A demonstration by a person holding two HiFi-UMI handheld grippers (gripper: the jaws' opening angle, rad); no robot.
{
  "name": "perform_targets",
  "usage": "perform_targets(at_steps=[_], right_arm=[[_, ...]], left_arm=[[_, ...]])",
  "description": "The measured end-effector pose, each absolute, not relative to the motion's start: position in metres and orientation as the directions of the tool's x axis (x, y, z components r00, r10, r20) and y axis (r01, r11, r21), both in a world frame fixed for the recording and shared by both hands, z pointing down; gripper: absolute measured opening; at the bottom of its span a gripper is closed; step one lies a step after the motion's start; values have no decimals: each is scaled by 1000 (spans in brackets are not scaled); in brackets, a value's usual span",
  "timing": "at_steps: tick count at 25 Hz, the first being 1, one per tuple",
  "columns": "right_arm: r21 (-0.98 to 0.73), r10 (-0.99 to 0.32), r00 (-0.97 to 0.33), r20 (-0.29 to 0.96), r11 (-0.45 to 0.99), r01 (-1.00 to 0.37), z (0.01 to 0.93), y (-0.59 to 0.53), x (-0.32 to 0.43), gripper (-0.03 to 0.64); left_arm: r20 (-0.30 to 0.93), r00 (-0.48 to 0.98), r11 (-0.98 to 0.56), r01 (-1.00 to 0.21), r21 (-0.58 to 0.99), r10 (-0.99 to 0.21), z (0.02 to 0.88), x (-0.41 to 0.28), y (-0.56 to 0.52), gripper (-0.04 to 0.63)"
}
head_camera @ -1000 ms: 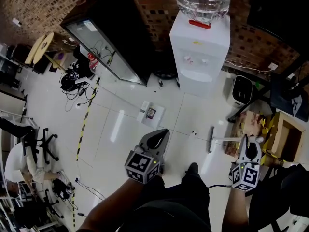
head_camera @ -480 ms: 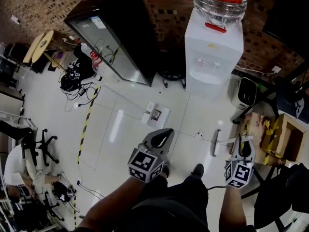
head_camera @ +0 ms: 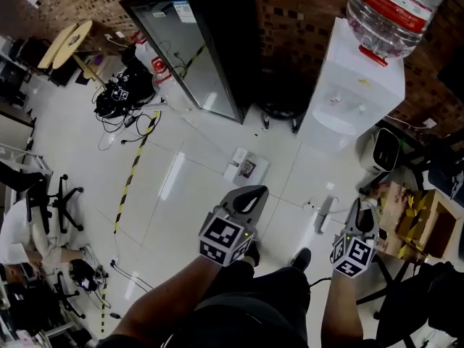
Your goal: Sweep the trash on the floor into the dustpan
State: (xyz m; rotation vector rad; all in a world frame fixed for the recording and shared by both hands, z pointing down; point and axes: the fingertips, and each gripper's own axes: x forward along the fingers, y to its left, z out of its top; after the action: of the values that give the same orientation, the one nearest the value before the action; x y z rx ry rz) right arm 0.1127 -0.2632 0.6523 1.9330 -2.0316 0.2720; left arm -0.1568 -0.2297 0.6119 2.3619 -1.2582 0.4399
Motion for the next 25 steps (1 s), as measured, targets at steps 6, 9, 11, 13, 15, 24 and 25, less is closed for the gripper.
perform_targets(at_steps=[6, 9, 11, 13, 15, 24, 25], right_arm=[[79, -927, 13, 375, 18, -997, 660, -274, 73, 117], [62, -919, 6, 393, 20, -998, 664, -279, 50, 118], [44, -911, 6, 413, 13, -999, 667, -282, 36, 123], [38, -904, 1, 429, 17, -999, 665, -283, 20, 124], [38, -901, -13, 434, 33, -999, 659, -281, 1, 124], [-15, -886, -101, 453, 106, -994, 650, -268, -70, 124], [-21, -885, -114, 452, 118, -993, 649, -268, -80, 125]], left_arm=[[472, 513, -461, -857, 231, -717, 626, -210, -236, 5], [473, 504, -442, -863, 245, -723, 626, -232, -238, 5], [467, 497, -428, -868, 253, -731, 623, -246, -238, 5], [459, 491, -416, -871, 261, -740, 616, -263, -235, 5], [448, 485, -405, -874, 268, -751, 608, -280, -231, 5], [408, 465, -381, -883, 273, -785, 592, -324, -221, 5], [406, 461, -376, -885, 274, -789, 591, -330, -219, 5]])
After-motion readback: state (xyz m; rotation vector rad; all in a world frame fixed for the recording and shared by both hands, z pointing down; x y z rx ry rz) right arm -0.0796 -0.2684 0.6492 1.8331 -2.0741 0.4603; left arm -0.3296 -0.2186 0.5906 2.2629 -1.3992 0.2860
